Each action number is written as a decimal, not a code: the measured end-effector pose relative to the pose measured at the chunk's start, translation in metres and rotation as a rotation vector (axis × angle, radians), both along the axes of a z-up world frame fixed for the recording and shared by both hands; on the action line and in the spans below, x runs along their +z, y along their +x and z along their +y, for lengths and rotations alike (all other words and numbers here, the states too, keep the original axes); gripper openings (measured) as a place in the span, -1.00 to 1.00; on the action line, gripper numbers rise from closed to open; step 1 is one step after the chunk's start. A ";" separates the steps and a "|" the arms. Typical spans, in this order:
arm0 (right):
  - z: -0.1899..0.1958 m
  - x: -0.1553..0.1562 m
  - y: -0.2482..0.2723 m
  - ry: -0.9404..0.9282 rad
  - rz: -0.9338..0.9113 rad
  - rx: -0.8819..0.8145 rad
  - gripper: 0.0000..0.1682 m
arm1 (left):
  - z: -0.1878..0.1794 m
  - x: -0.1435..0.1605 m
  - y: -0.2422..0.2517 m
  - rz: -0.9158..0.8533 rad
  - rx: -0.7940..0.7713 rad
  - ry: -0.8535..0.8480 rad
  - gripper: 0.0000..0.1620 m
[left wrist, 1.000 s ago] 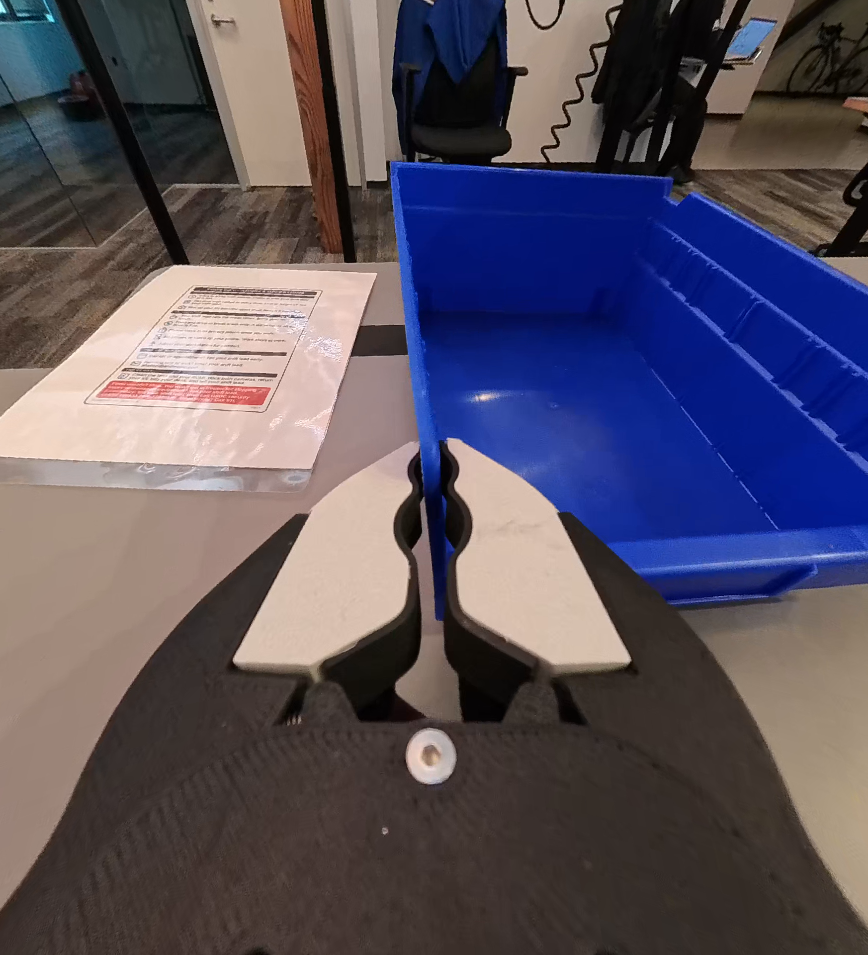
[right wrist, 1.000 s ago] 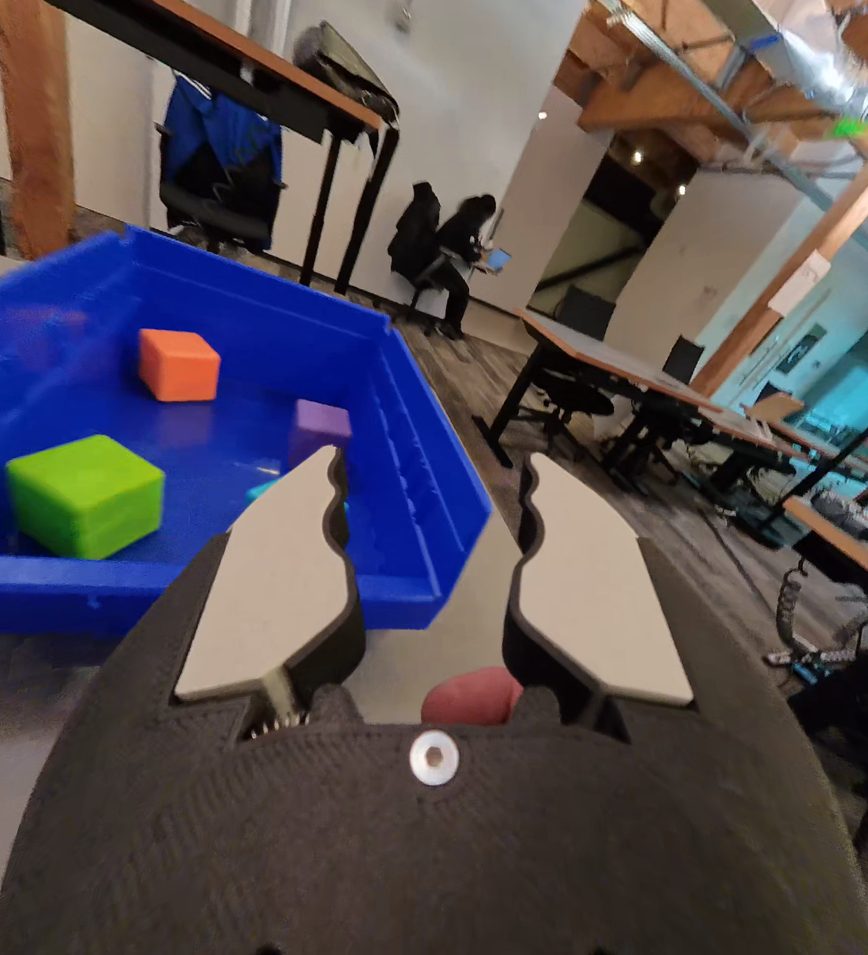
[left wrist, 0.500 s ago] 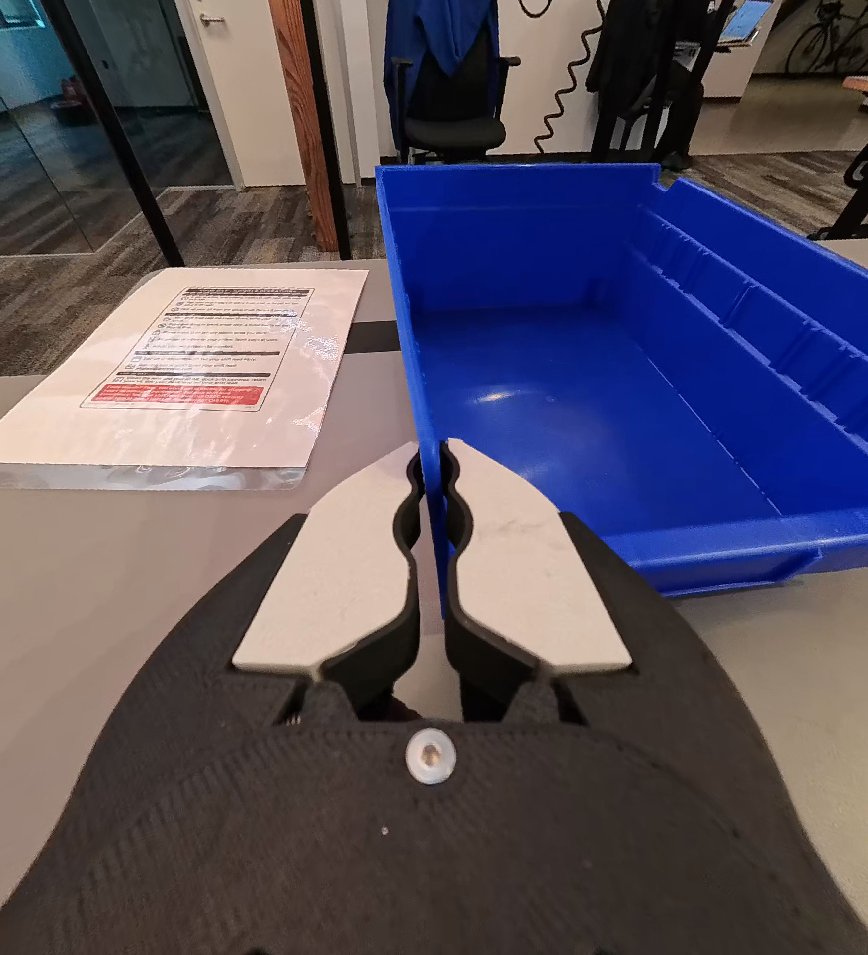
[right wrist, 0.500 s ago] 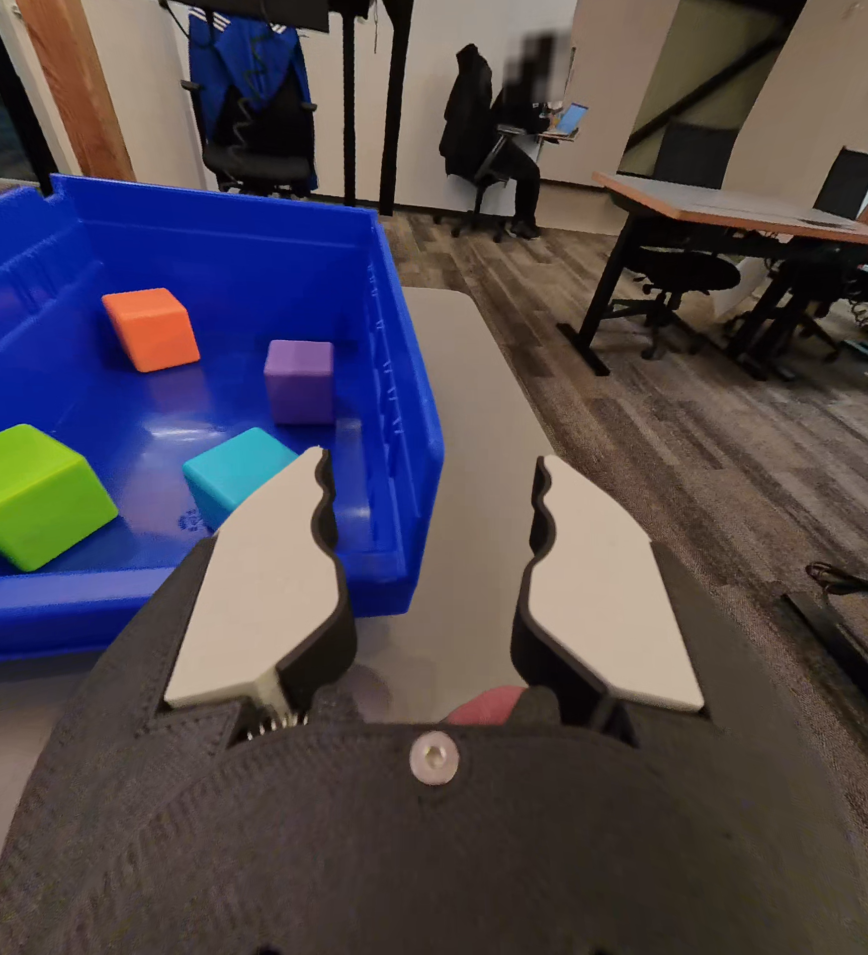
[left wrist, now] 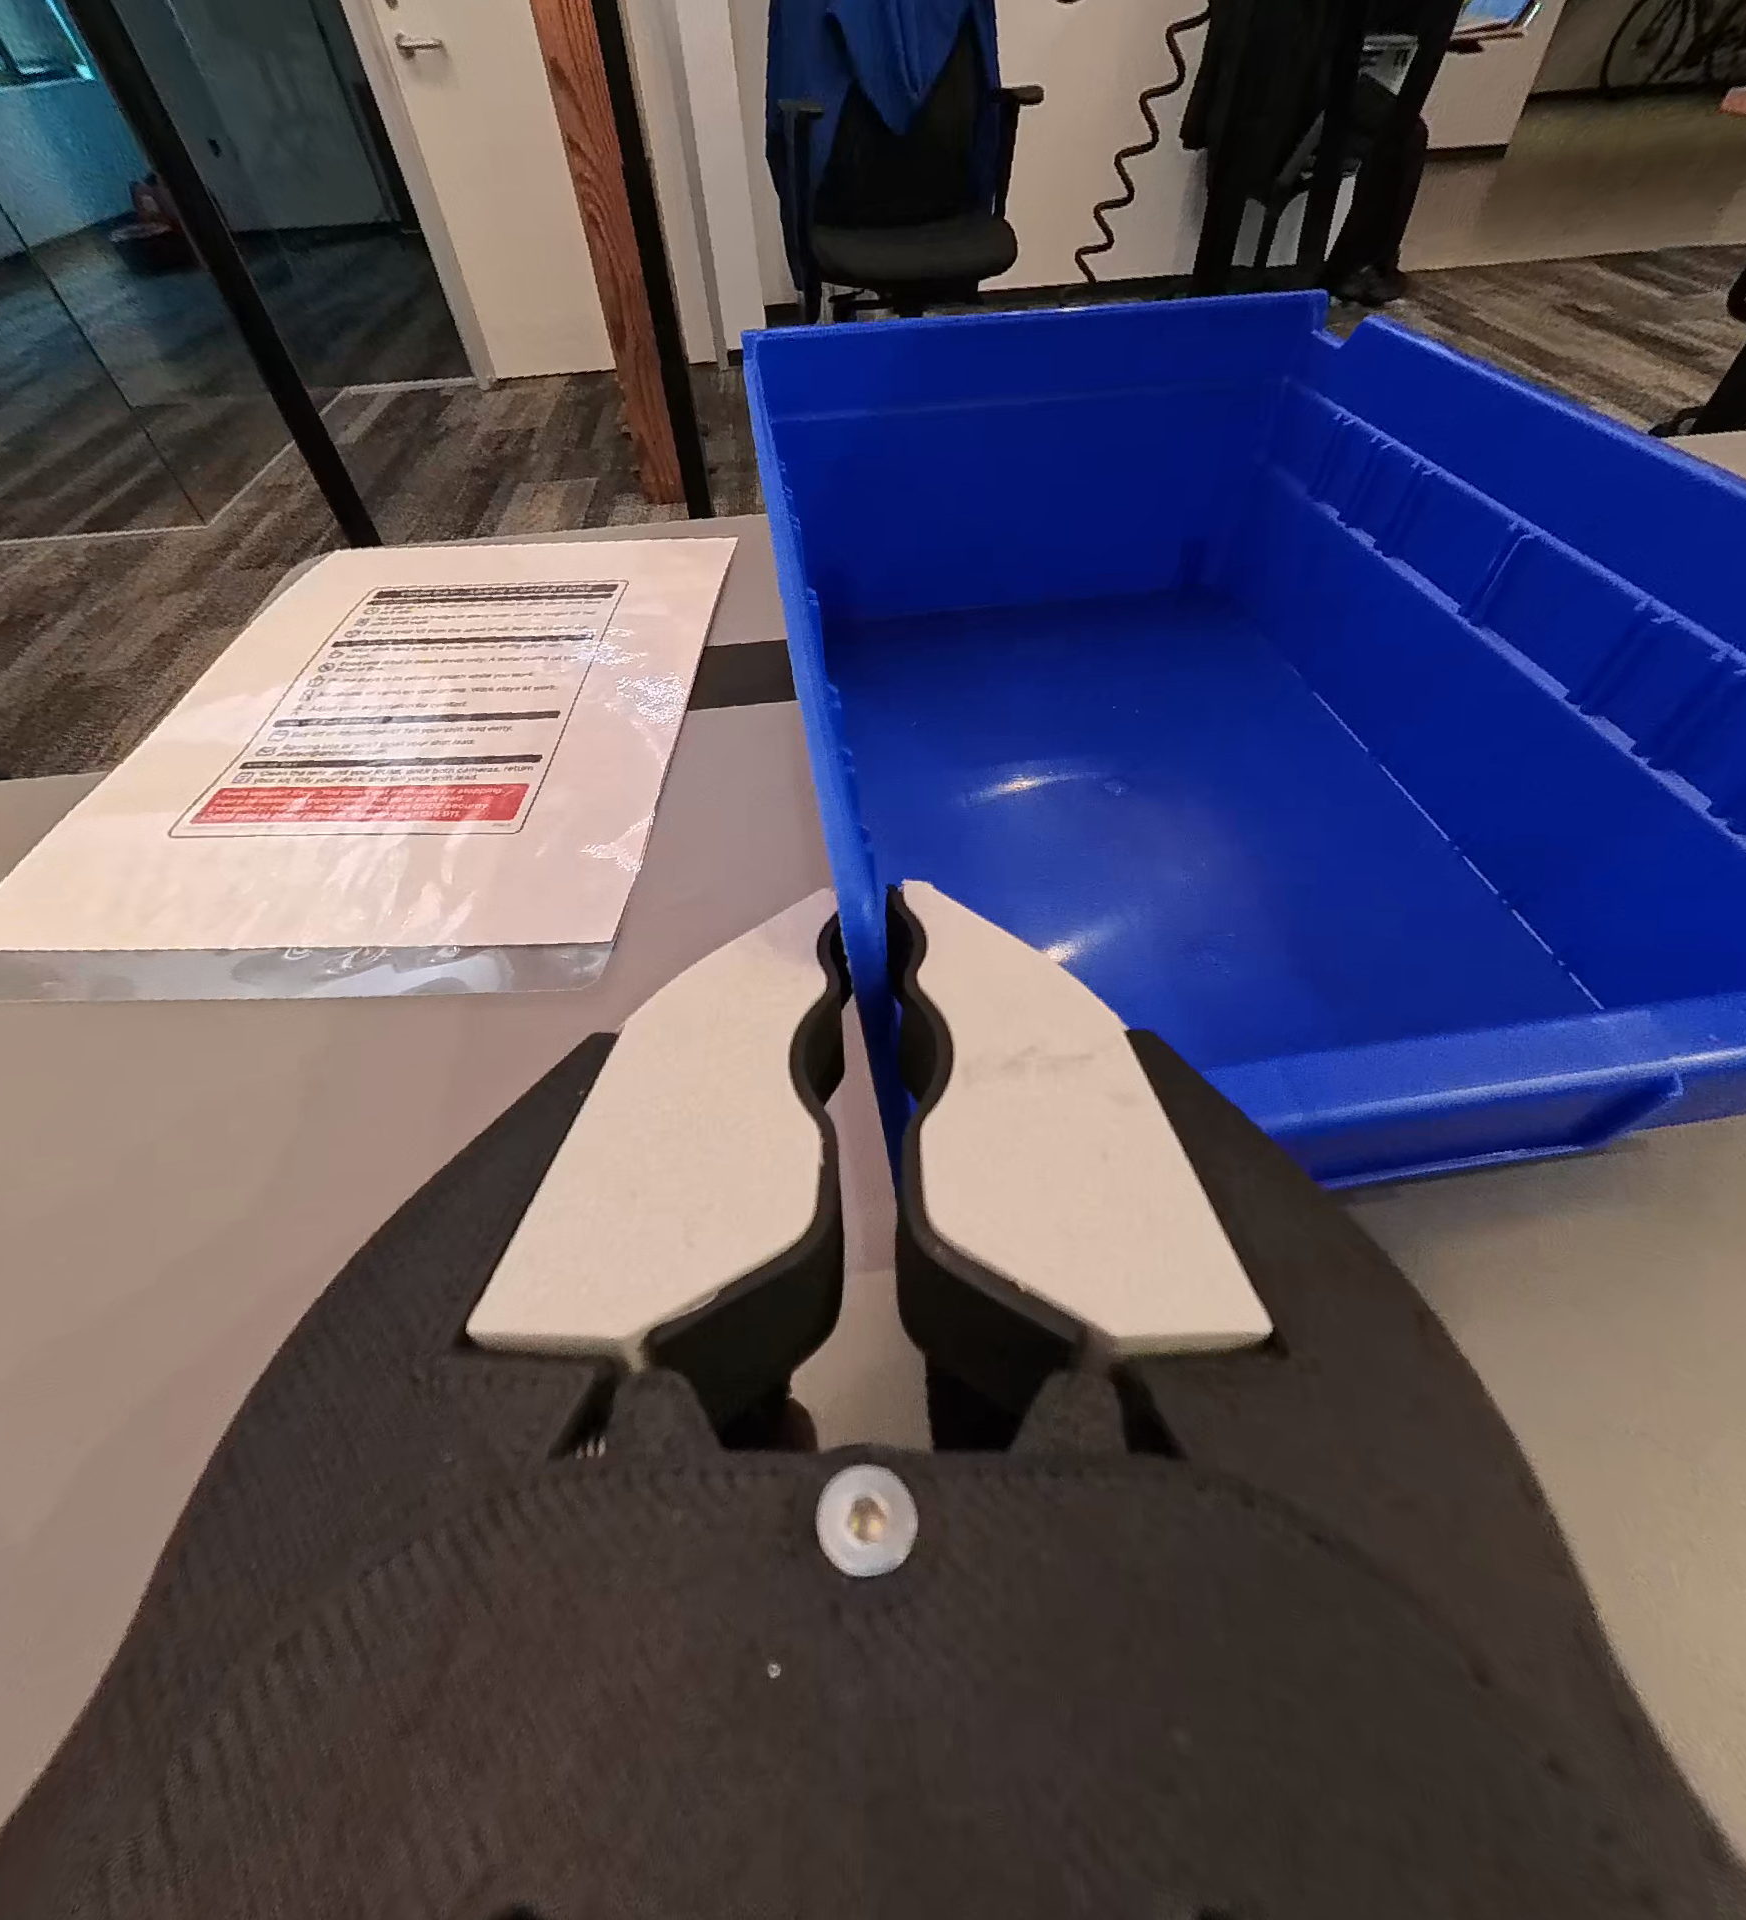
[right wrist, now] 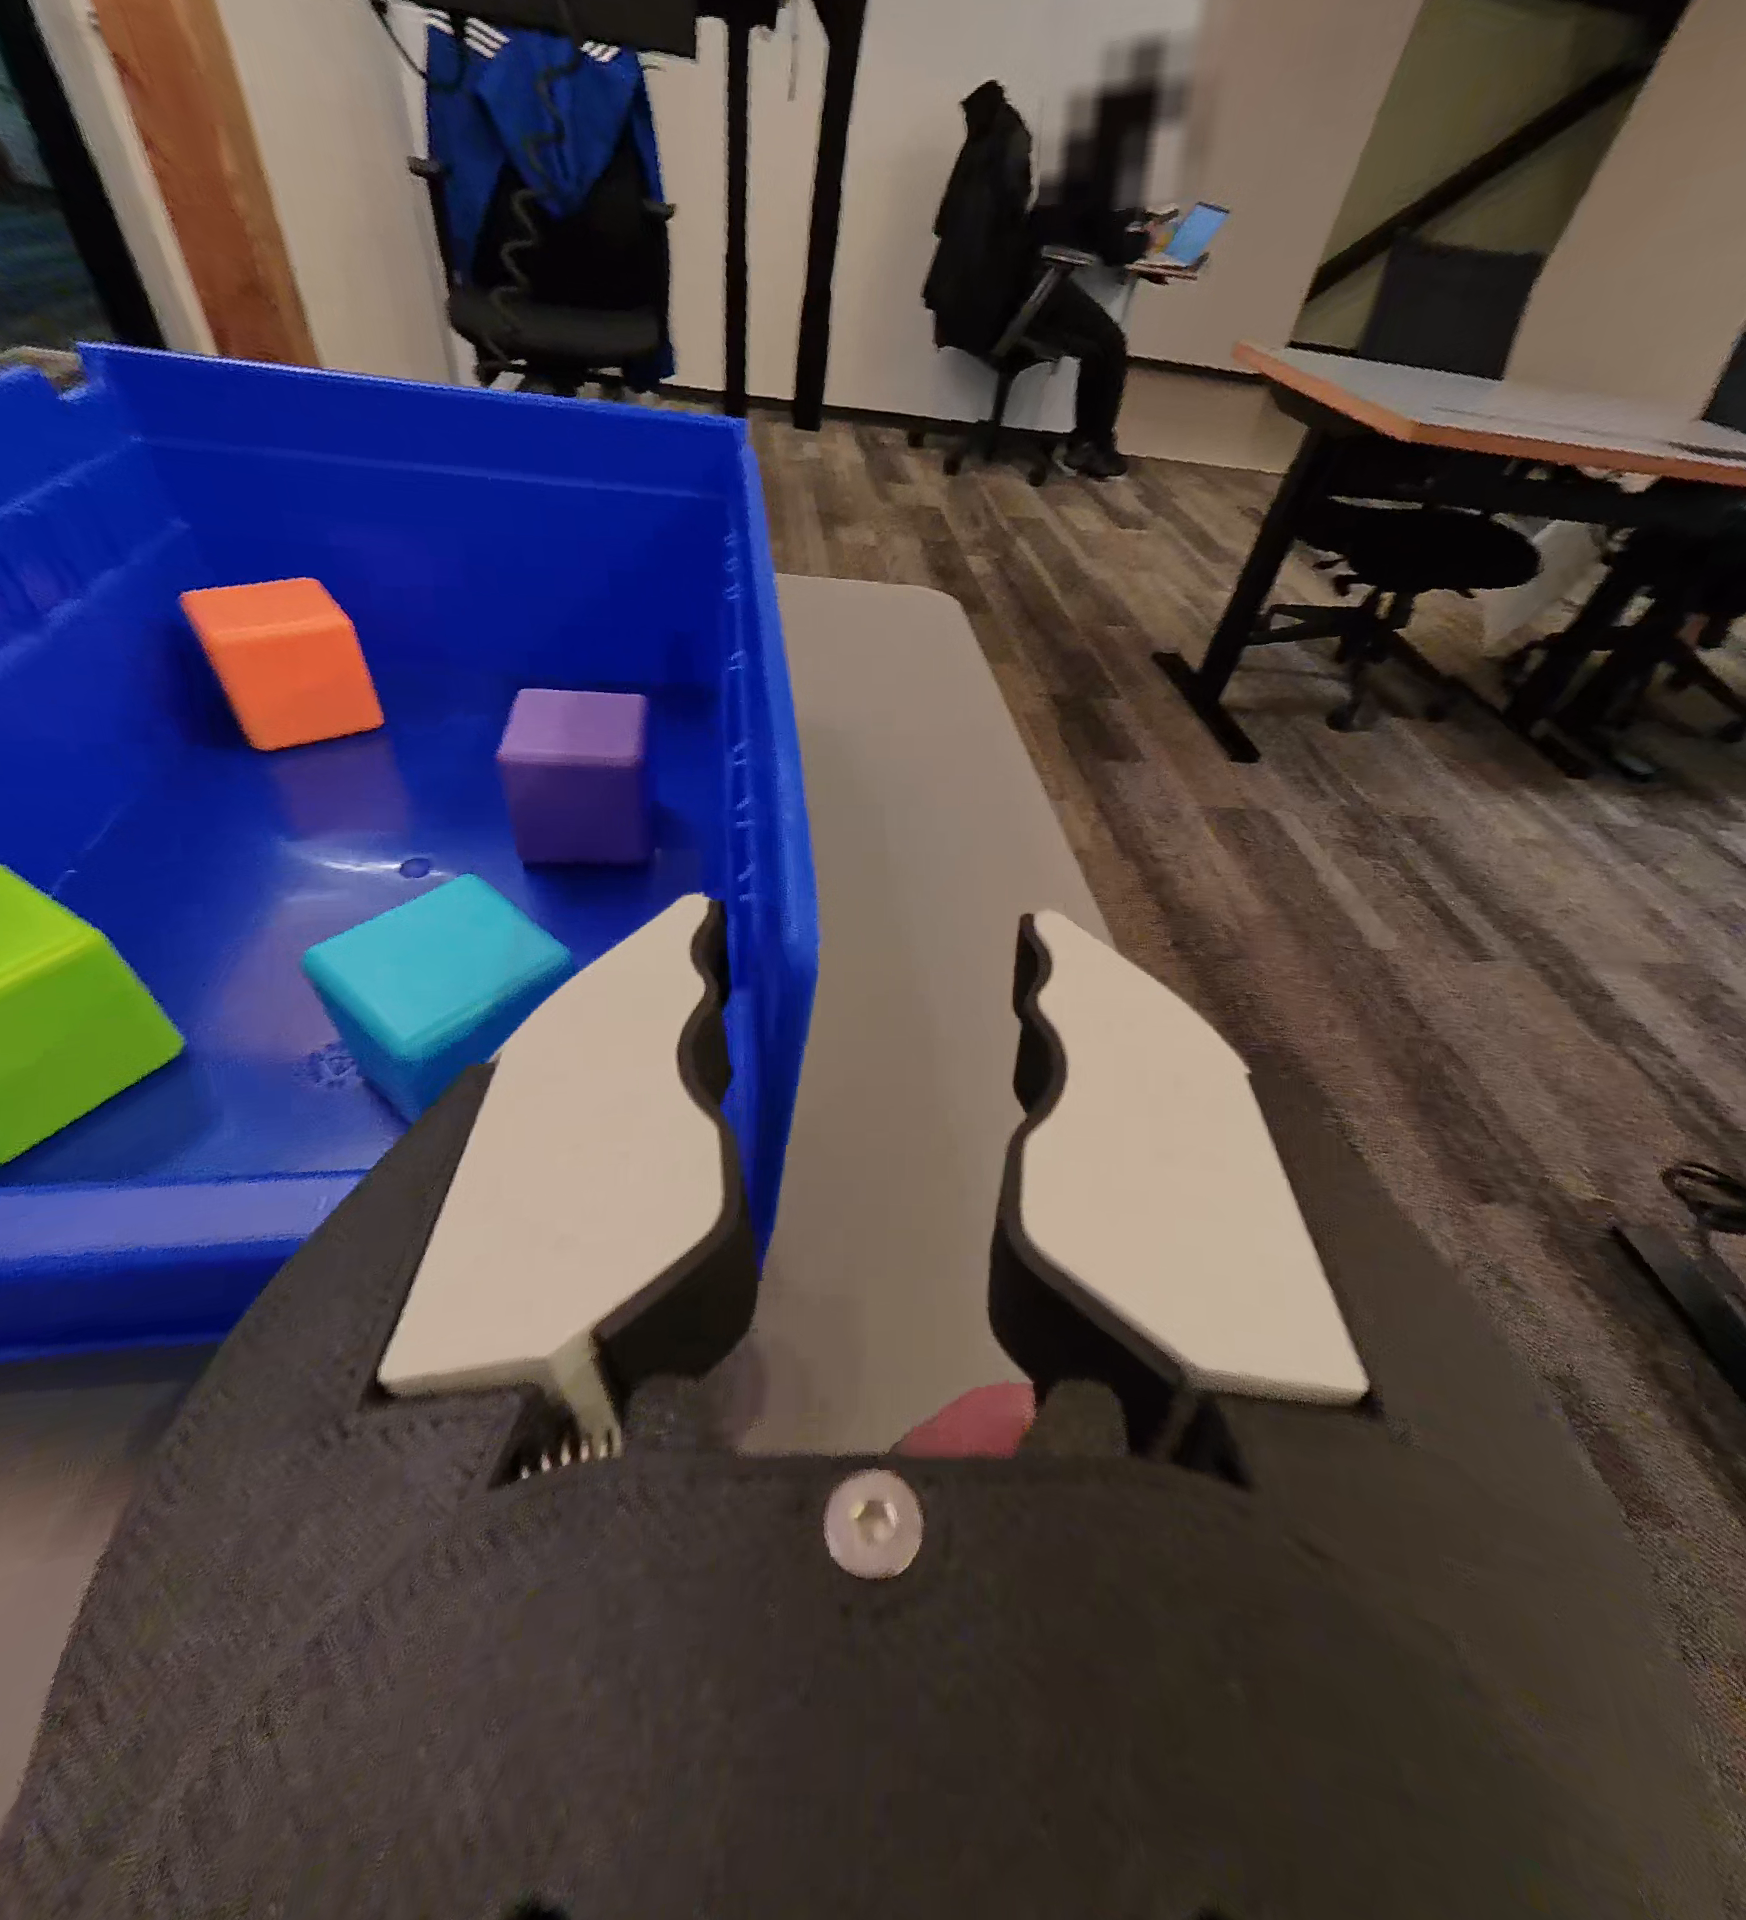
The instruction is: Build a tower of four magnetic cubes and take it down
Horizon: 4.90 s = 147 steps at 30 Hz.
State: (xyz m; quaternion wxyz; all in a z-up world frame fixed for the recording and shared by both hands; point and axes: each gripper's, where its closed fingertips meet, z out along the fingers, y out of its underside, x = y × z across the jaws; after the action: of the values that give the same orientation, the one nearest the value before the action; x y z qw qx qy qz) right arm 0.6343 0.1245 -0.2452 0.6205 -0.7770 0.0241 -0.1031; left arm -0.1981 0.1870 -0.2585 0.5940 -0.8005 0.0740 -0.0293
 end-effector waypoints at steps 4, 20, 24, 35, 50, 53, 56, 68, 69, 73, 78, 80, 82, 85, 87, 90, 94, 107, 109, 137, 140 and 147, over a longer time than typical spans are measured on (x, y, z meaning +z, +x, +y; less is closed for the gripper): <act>0.005 -0.005 -0.009 -0.037 0.009 0.068 -0.66 | 0.000 -0.001 0.001 0.007 -0.004 -0.002 -0.94; 0.004 -0.009 -0.021 -0.068 0.076 0.157 -0.96 | -0.006 0.006 0.006 -0.009 -0.032 0.043 -0.94; -0.001 -0.009 -0.025 -0.079 0.064 0.178 -0.95 | -0.013 0.009 0.006 -0.018 -0.039 0.062 -0.95; -0.032 -0.009 -0.044 -0.106 0.045 0.201 -0.96 | -0.052 0.025 0.004 -0.055 -0.041 0.092 -0.97; -0.121 -0.010 -0.063 -0.118 0.073 0.239 -0.96 | -0.136 0.036 0.011 -0.065 -0.043 0.118 -0.98; -0.139 -0.010 -0.068 -0.124 0.065 0.259 -0.96 | -0.153 0.034 0.007 -0.083 -0.031 0.110 -0.98; -0.155 -0.010 -0.073 -0.136 0.055 0.283 -0.96 | -0.171 0.032 0.002 -0.093 -0.020 0.098 -0.97; -0.210 -0.010 -0.100 -0.164 0.066 0.414 -0.95 | -0.228 0.043 -0.016 -0.064 0.011 0.110 -0.97; -0.214 -0.010 -0.104 -0.163 0.071 0.427 -0.95 | -0.232 0.044 -0.017 -0.060 0.008 0.116 -0.97; -0.226 -0.010 -0.119 -0.165 0.061 0.483 -0.95 | -0.248 0.049 -0.023 -0.059 0.014 0.141 -0.97; -0.235 -0.010 -0.144 -0.168 0.038 0.569 -0.95 | -0.265 0.055 -0.036 -0.085 0.033 0.191 -0.97; -0.236 -0.010 -0.155 -0.171 0.034 0.603 -0.96 | -0.272 0.059 -0.039 -0.073 0.037 0.214 -0.97; -0.237 -0.010 -0.167 -0.169 0.037 0.635 -0.96 | -0.277 0.061 -0.042 -0.063 0.039 0.225 -0.97; -0.237 -0.010 -0.184 -0.167 0.042 0.672 -0.96 | -0.283 0.064 -0.048 -0.066 0.052 0.249 -0.97; -0.236 -0.010 -0.196 -0.168 0.042 0.694 -0.96 | -0.287 0.064 -0.052 -0.079 0.065 0.266 -0.97; -0.234 -0.010 -0.215 -0.170 0.048 0.727 -0.96 | -0.292 0.064 -0.059 -0.105 0.077 0.280 -0.97; -0.231 -0.010 -0.241 -0.171 0.045 0.773 -0.96 | -0.299 0.062 -0.072 -0.134 0.107 0.280 -0.97; -0.217 -0.010 -0.324 -0.182 0.071 0.825 -0.96 | -0.322 0.066 -0.110 -0.256 0.180 0.377 -0.97; -0.212 -0.010 -0.338 -0.181 0.067 0.825 -0.97 | -0.324 0.066 -0.112 -0.265 0.182 0.391 -0.97; -0.280 -0.042 -0.472 -0.186 -0.496 1.520 -0.59 | -0.331 0.079 -0.111 -0.384 0.137 0.502 -0.97; -0.272 -0.042 -0.482 -0.168 -0.467 1.512 -0.61 | -0.330 0.078 -0.110 -0.392 0.128 0.507 -0.97; -0.248 -0.042 -0.514 -0.169 -0.476 1.478 -0.63 | -0.330 0.080 -0.108 -0.412 0.112 0.528 -0.97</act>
State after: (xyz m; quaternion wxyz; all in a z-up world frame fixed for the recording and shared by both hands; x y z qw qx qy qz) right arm 0.1199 -0.1233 -0.2873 0.4554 -0.5931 -0.6414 0.1717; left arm -0.3065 -0.1431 -0.1787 0.7840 -0.5992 -0.0865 -0.1375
